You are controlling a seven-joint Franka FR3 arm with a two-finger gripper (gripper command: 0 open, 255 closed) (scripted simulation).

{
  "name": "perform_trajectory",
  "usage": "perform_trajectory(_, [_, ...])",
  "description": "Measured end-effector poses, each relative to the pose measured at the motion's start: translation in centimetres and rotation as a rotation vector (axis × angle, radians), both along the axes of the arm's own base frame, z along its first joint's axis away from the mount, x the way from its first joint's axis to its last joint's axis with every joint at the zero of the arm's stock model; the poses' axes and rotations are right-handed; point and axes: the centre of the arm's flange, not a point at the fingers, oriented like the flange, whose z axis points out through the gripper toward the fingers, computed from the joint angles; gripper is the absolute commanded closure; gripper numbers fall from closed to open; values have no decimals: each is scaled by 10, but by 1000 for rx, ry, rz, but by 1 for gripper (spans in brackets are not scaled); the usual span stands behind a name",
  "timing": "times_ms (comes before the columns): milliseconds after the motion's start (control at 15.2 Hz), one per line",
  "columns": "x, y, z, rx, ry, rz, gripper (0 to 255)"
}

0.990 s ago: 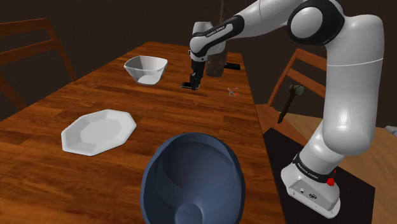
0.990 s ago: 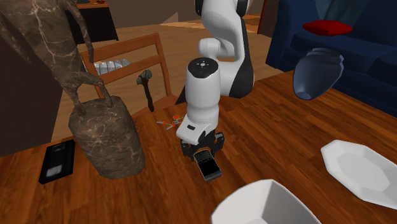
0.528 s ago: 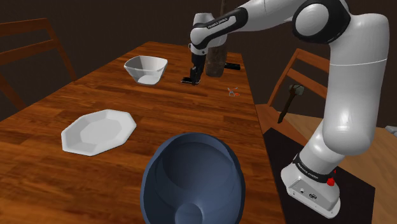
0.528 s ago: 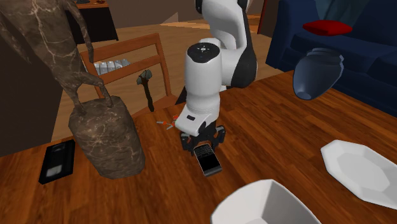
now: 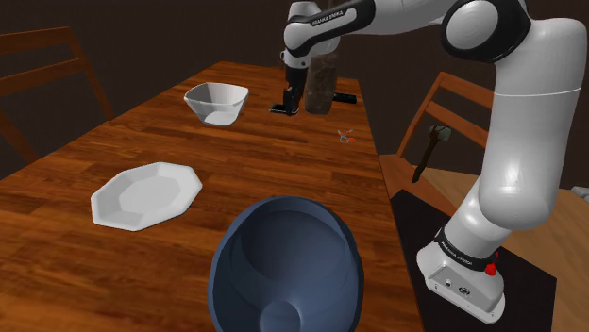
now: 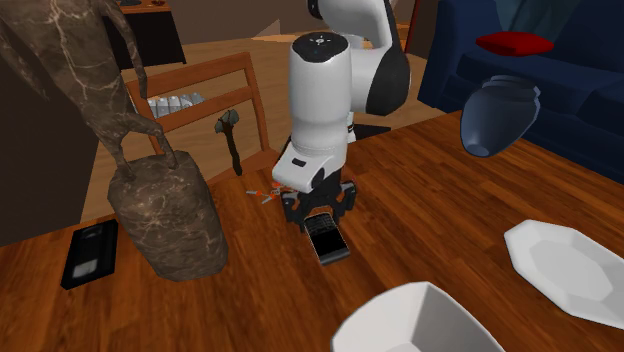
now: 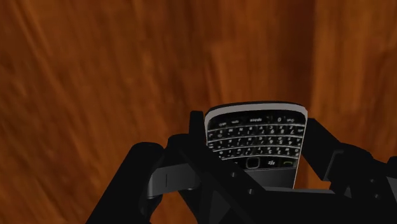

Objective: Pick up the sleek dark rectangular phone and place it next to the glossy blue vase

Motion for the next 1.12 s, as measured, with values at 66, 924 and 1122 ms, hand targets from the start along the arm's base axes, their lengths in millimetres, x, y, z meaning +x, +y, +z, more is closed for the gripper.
perform_trajectory(66, [0, 0, 5, 0, 0, 0, 255])
perform_trajectory(924, [-1, 1, 74, 0, 0, 0, 255])
perform_trajectory(1122, [0, 1, 89, 0, 0, 0, 255])
